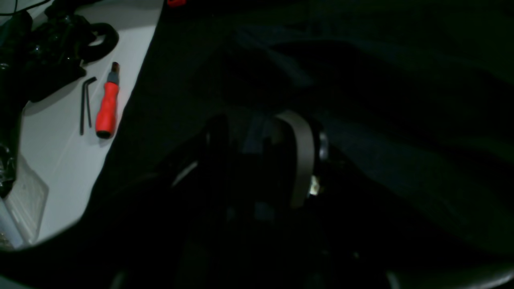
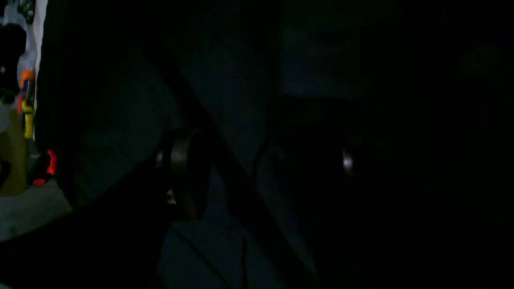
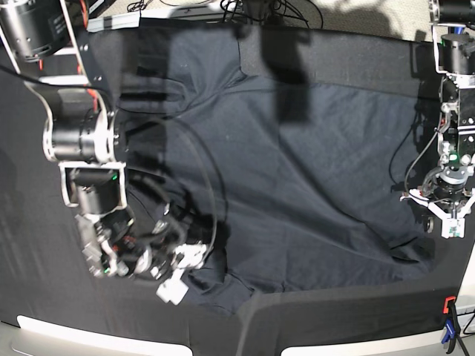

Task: Layout the t-shirt on the table in an organized manner, then fold the t-shirt properly
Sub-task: 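Reach the right gripper back to the shirt edge and grasp it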

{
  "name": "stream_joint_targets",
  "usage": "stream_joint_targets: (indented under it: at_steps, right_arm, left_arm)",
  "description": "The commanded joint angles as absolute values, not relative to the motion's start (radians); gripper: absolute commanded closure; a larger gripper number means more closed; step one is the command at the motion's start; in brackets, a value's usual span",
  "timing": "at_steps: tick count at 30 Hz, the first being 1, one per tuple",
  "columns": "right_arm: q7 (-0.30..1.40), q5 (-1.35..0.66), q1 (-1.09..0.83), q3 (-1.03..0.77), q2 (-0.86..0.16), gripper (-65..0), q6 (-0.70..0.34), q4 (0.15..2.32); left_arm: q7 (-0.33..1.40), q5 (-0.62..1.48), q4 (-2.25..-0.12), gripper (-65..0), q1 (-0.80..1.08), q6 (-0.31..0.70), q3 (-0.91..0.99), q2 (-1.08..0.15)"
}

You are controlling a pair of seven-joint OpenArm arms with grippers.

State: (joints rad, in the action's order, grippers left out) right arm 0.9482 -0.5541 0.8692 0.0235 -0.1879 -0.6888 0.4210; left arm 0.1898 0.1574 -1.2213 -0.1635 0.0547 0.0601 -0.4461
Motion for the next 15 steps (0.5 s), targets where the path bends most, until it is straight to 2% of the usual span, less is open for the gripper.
stream_joint_targets:
  at_steps: [1, 6, 15]
  right_arm:
    - [0.933, -0.569, 0.92, 0.02, -0.212, -37.7, -0.698, 0.442]
    - [0.933, -0.411, 0.916, 0.02, -0.269, -37.7, -0.698, 0.44]
    - [0.939, -0.422, 0.819, 0.02, -0.259, -37.7, -0.694, 0.44]
  left_arm:
    - [0.164, 0.158, -1.238, -20.4, -0.185, 0.048, 0.067, -0.463]
    - [0.164, 0.158, -1.238, -20.4, -0.185, 0.048, 0.067, -0.463]
    - [0.164, 0.158, -1.238, -20.4, -0.185, 0.048, 0.067, -0.463]
